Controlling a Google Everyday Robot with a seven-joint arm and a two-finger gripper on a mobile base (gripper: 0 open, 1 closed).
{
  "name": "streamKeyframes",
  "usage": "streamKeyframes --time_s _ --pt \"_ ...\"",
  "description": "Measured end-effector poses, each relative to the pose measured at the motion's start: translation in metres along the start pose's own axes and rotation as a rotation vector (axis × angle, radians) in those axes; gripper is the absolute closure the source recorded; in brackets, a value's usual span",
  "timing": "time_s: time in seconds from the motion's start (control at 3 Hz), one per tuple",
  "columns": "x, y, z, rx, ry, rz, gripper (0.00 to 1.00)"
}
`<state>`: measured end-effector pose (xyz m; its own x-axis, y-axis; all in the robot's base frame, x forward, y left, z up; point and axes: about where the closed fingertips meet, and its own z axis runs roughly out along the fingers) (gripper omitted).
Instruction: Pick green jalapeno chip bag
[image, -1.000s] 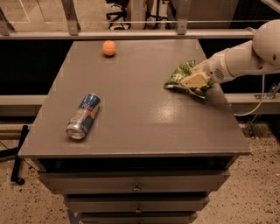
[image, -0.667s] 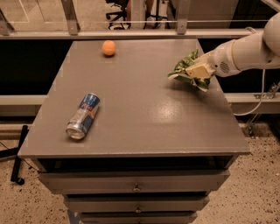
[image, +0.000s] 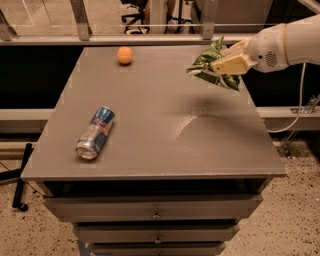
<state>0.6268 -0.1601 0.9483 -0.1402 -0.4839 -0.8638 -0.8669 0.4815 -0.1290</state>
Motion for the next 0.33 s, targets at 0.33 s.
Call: streamKeyframes --time_s 0.33 --pt "-0.0052 0.0016 -0.0021 -0.008 -0.011 0.000 1.00"
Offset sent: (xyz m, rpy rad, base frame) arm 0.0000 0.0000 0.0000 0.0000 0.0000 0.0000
